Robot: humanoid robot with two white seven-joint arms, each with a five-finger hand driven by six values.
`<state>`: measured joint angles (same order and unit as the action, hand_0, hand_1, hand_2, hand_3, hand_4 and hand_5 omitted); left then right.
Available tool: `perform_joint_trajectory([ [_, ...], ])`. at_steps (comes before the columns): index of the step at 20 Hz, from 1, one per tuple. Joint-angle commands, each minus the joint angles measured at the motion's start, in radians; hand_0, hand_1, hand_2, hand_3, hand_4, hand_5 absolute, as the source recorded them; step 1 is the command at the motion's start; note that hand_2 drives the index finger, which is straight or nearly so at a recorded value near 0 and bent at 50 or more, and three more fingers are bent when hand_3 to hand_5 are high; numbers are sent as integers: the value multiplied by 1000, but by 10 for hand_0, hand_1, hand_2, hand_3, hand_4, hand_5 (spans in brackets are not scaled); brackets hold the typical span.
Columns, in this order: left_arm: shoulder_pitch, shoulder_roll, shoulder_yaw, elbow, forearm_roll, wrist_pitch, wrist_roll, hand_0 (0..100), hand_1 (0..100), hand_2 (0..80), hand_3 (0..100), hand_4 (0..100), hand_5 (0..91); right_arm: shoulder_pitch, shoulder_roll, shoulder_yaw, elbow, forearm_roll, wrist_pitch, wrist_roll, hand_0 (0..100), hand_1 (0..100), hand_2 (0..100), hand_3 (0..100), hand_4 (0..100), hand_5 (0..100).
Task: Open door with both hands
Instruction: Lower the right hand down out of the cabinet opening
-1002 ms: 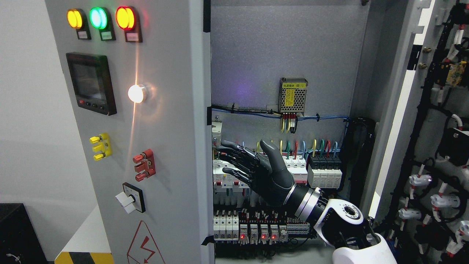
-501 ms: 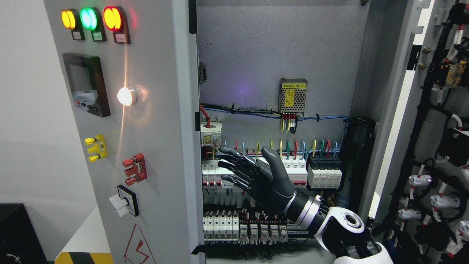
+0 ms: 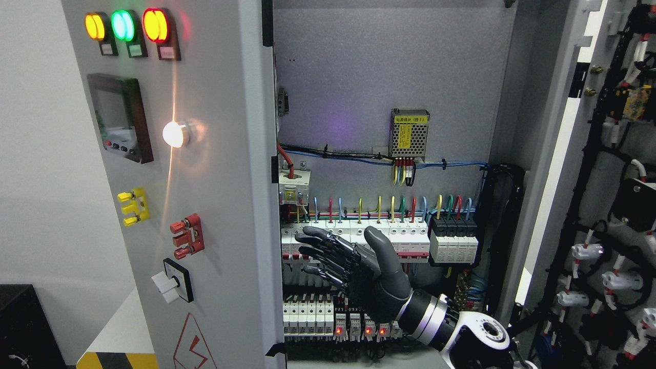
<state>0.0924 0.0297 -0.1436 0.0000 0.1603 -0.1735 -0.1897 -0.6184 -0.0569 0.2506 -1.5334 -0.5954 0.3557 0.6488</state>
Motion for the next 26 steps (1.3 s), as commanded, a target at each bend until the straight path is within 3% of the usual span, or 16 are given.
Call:
perform_joint_trajectory([
  [1, 7, 6, 1, -29, 1, -6, -1, 0, 0, 0, 0, 0, 0, 87, -6, 22, -93, -3, 0, -1, 0, 0, 0, 0, 0, 0],
  [8, 9, 6, 1, -29, 1, -6, -1, 0, 0, 0, 0, 0, 0, 146, -38, 47, -131, -3, 0, 3, 0, 0, 0, 0, 0, 0],
  [13, 10, 6, 1, -26, 1, -6, -1, 0, 0, 0, 0, 0, 0, 187, -40, 56, -178, -4, 0, 21, 0, 0, 0, 0, 0, 0],
  [15, 10, 6, 1, -25, 2, -6, -1, 0, 0, 0, 0, 0, 0, 192, -40, 76, -186, -3, 0, 45, 0, 0, 0, 0, 0, 0],
  [19, 9, 6, 2, -25, 2, -6, -1, 0, 0, 0, 0, 0, 0, 192, -40, 85, -185, -3, 0, 48, 0, 0, 0, 0, 0, 0],
  [26, 12, 6, 1, -25, 2, -4, -1, 0, 0, 0, 0, 0, 0, 180, -40, 154, -185, -3, 0, 58, 0, 0, 0, 0, 0, 0],
])
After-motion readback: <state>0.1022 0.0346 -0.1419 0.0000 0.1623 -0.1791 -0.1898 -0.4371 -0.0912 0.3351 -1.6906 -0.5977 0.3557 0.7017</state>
